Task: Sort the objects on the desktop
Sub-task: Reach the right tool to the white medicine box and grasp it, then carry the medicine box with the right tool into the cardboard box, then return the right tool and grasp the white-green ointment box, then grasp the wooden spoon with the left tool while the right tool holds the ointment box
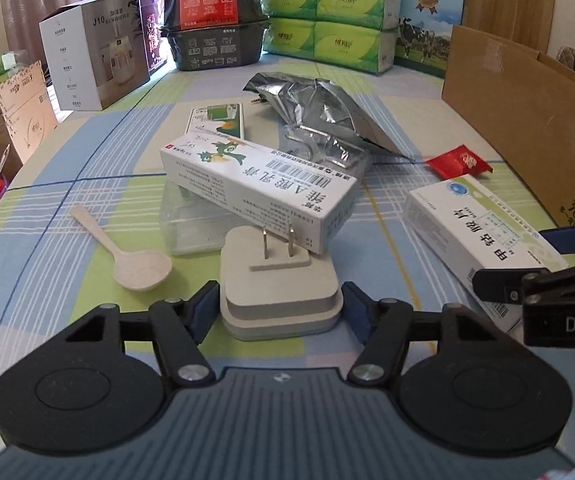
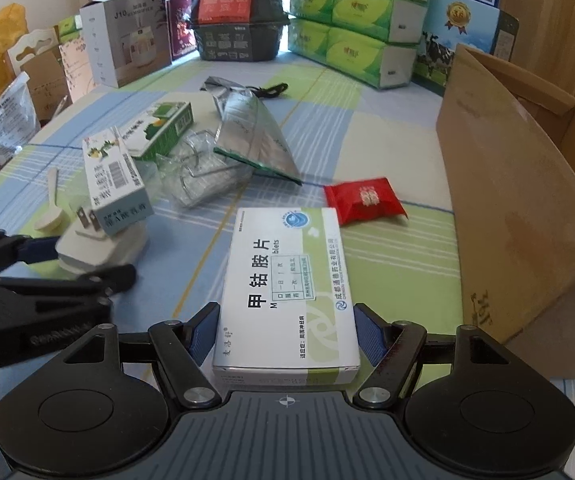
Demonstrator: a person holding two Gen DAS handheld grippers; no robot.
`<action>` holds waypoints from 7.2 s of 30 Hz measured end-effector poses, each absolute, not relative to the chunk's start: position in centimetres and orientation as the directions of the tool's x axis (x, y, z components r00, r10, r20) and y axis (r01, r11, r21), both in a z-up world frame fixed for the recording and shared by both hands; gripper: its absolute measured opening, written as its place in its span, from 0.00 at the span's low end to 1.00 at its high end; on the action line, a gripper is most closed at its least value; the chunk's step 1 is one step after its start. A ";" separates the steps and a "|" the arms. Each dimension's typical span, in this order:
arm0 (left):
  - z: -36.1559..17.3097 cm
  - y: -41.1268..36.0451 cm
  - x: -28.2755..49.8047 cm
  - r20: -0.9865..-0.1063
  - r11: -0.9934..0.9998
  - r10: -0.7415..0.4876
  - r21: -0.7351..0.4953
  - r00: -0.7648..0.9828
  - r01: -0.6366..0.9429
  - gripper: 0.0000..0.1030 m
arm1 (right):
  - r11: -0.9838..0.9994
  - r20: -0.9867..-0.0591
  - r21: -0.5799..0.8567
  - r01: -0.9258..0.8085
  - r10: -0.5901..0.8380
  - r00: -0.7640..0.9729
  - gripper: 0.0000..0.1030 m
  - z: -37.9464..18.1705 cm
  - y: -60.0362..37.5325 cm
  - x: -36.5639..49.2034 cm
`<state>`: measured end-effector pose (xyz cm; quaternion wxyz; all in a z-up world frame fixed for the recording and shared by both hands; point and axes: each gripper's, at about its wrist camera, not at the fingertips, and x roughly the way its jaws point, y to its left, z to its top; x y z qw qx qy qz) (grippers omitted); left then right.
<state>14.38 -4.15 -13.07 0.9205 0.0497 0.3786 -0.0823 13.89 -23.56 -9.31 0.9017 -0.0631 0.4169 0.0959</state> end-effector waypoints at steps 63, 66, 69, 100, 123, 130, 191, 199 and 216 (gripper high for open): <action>-0.7 -31.2 16.2 -0.608 0.748 -0.498 0.060 0.618 0.661 0.59 | 0.994 -0.661 -0.023 0.111 -0.099 0.744 0.66 4.1 -48.6 13.3; -1.4 -31.6 16.7 -0.620 0.739 -0.508 0.042 0.598 0.673 0.59 | 0.994 -0.669 -0.017 0.111 -0.094 0.737 0.66 3.4 -48.8 14.0; -1.4 -31.4 16.6 -0.604 0.746 -0.504 0.057 0.618 0.664 0.68 | 0.994 -0.669 -0.014 0.108 -0.089 0.737 0.66 3.1 -48.8 14.3; -0.5 -4.2 11.5 -0.566 0.967 -0.124 0.114 0.815 0.226 0.88 | 0.996 -0.512 0.058 -0.067 0.087 0.854 0.85 6.5 -36.8 11.7; -8.3 6.7 12.0 -0.647 0.989 0.022 0.125 0.763 0.078 0.93 | 0.904 -0.601 0.050 -0.424 0.367 0.710 0.88 -4.3 -18.4 14.4; -8.3 7.7 13.6 -0.659 0.993 0.009 0.096 0.752 0.073 0.93 | 0.854 -0.626 0.025 -0.520 0.419 0.657 0.85 -6.2 -16.3 16.3; -12.3 -0.9 4.5 -0.729 0.895 -0.110 0.222 0.675 0.386 0.11 | 0.908 -0.778 -0.063 -0.414 0.216 0.591 0.35 -7.2 -20.5 10.8; -11.9 -0.3 4.0 -0.714 0.951 -0.108 0.129 0.692 0.281 0.47 | 0.933 -0.817 0.054 -0.357 0.247 0.522 0.46 -8.6 -22.5 12.2; -12.4 1.6 5.8 -0.732 0.995 -0.093 -0.051 0.675 0.083 0.46 | 0.911 -0.809 0.009 -0.411 0.248 0.533 0.54 -9.5 -20.4 13.9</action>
